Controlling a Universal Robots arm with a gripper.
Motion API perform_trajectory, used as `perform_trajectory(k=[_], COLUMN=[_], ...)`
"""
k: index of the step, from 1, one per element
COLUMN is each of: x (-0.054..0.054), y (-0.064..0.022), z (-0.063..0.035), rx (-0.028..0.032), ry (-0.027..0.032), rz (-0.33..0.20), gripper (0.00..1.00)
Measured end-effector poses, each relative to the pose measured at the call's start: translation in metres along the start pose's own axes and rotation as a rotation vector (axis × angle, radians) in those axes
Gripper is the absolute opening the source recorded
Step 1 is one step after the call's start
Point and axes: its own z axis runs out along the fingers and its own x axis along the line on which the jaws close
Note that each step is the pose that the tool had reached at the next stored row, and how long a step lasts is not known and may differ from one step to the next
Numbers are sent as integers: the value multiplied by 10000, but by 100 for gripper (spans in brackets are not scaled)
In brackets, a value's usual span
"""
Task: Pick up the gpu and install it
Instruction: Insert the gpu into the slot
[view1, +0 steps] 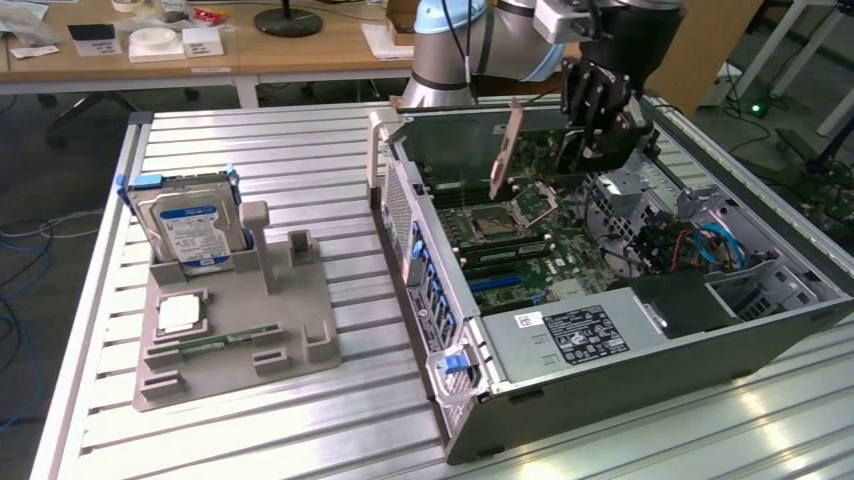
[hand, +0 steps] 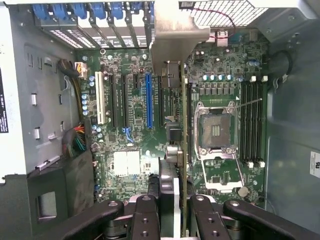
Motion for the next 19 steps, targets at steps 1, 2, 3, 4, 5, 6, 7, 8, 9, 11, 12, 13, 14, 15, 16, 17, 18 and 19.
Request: perform_trajectory(k=[1,2,3,4,5,6,7,8,9,11,12,13,14,15,16,17,18,19], x=[0,2,4,6,10,17,29,48,70,91,92,93,94,97,98,98,98,99], y=[0,0,0,0,0,-1,-2,-2,-2,-2,-2,-1,6,23,40,45,45,46], z=[2,4,5,7,7,8,10,12,14,20,24,28,38,53,68,76,84,92], rx=[0,0,-1,0,-1,-2,-2,-2,-2,-1,-1,-1,-1,-1,-1,-2,-1,-1], ry=[-3,-5,-7,-8,-8,-10,-11,-12,-13,-18,-19,-17,-19,-18,-18,-17,-18,-19], rz=[-26,-45,-59,-70,-74,-76,-77,-75,-75,-74,-73,-73,-73,-73,-74,-74,-75,-75], gripper=[28,28,28,28,28,28,28,28,28,28,28,28,28,28,28,28,28,28])
